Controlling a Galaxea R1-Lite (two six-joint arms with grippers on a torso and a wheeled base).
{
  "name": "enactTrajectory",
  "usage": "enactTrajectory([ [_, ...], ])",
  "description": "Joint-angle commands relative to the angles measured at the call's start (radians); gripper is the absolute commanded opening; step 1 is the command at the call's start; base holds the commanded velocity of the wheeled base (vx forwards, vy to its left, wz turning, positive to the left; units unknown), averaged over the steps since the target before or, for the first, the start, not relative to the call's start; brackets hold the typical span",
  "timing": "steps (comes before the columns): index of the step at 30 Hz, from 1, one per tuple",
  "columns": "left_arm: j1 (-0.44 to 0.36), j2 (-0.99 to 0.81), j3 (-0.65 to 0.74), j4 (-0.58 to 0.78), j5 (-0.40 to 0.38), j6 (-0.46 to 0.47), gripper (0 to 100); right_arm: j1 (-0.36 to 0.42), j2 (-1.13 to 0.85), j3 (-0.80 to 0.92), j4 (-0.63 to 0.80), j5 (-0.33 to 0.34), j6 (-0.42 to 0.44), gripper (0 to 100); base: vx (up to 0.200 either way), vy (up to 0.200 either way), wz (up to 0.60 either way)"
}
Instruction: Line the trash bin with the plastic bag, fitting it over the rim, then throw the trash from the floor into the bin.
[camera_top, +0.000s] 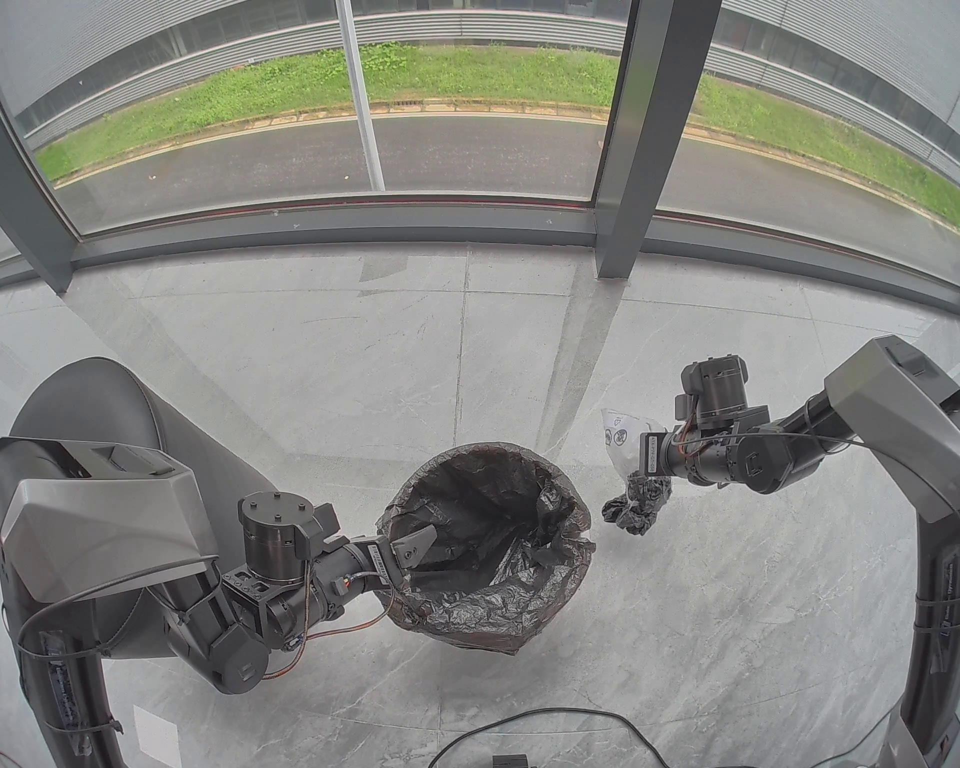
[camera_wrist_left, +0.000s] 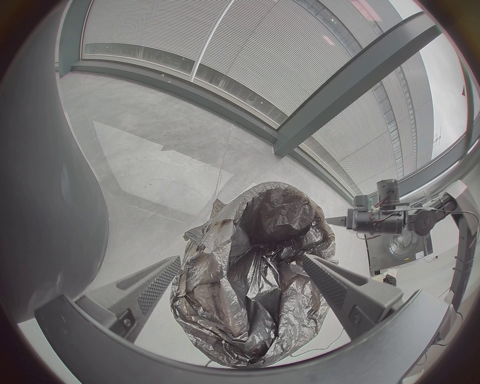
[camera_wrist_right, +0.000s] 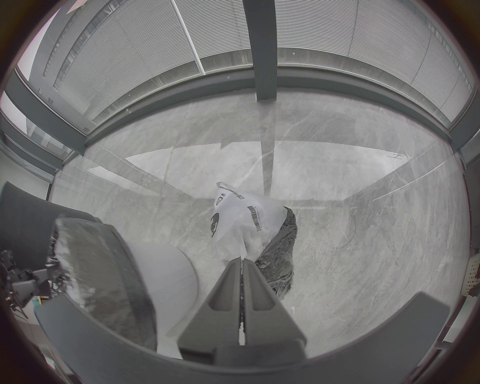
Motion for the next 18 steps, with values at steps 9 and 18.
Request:
enactTrajectory([
  [9,-0.006,-0.006,0.004,-0.002,0.013,-0.001,100,0.149,-0.370,0.066,0.068,-0.002,0.049,0,0.000,0.000,0.00],
  [18,-0.015,-0.006,0.007,-0.003,0.015,-0.001,100,0.297,-0.473,0.069,0.090,-0.011,0.052,0,0.000,0.000,0.00],
])
